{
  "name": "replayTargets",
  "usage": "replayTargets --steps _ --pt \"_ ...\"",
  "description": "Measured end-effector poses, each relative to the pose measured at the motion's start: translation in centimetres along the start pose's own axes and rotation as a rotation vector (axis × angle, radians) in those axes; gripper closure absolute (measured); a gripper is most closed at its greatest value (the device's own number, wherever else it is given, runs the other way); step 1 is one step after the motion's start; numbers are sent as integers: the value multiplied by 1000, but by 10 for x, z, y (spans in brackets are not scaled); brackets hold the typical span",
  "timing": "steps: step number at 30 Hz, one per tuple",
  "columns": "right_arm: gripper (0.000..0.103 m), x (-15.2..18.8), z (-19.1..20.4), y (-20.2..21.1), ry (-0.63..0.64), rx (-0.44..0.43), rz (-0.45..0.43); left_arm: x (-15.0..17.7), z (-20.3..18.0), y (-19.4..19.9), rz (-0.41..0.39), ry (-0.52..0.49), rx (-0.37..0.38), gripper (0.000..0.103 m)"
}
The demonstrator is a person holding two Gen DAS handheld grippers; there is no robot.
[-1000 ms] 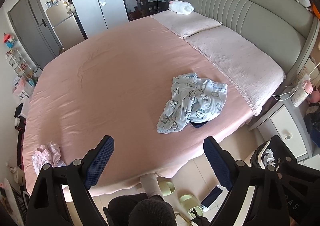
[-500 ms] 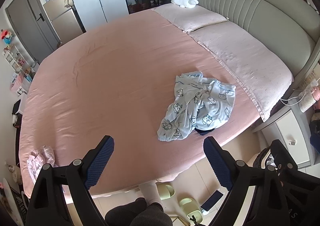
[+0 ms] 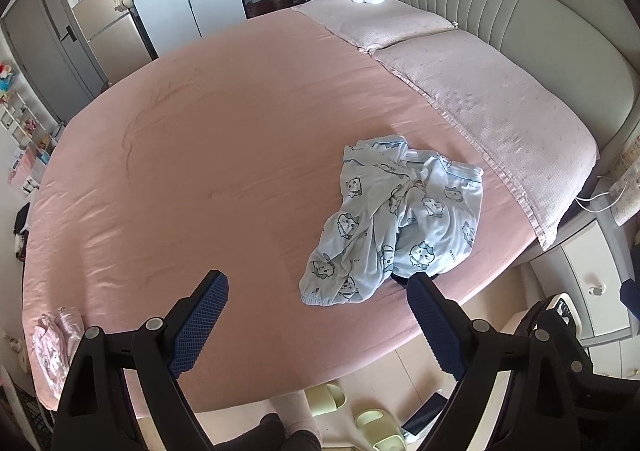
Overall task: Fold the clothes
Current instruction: 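Lower both open grippers over the crumpled light-blue pajama garment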
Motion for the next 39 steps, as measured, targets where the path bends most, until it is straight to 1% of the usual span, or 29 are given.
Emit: replayTargets --steps 4,10,13,15,18,20,21,23,26,28,29,31,33,36,39 --pt "0 -8 3 -12 36 -91 -86 -1 3 -9 -27 55 54 11" --pt "0 -8 7 -31 120 -62 -116 5 -4 -22 -12 73 100 11" --pt "0 -5 8 -36 154 -87 -128 7 -10 -23 -47 48 86 11" --pt "0 -4 6 -41 140 -114 -140 7 -14 -23 -73 31 75 11" --pt "0 -3 2 -53 122 -151 -133 7 -18 -28 -96 26 72 11" --pt "0 -3 0 -60 125 -151 -125 8 -18 -34 -102 31 70 11" --pt "0 -3 -1 -62 128 -150 -133 9 -19 -37 -99 38 77 11" --pt "0 -6 -6 -63 97 -175 -158 8 -20 -43 -83 46 100 11" --pt "0 -9 -14 -64 51 -212 -196 -3 -23 -45 -77 39 69 11" --pt "0 -11 -19 -65 20 -237 -221 -16 -28 -41 -100 17 61 11" --pt "0 -12 -21 -65 4 -250 -233 -24 -32 -38 -125 6 55 11" --pt "0 -15 -26 -66 -27 -271 -257 -36 -40 -32 -157 -17 71 11" --pt "0 -22 -34 -65 -65 -240 -262 -42 -47 -30 -182 -22 97 11" --pt "0 -30 -44 -63 -87 -177 -287 -50 -57 -27 -218 -27 138 11" --pt "0 -34 -51 -65 -80 -162 -286 -58 -67 -25 -254 -32 179 11"
Point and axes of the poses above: each gripper's, at about its wrist camera, not at the fingertips, and y roughly against the way its jaws point, z to its left, x to its underside, the point moved 5 cm from there along -y, roughly the way its jaws point, and after that the axes turned 8 degrees about -x, right-handed, at the moved point
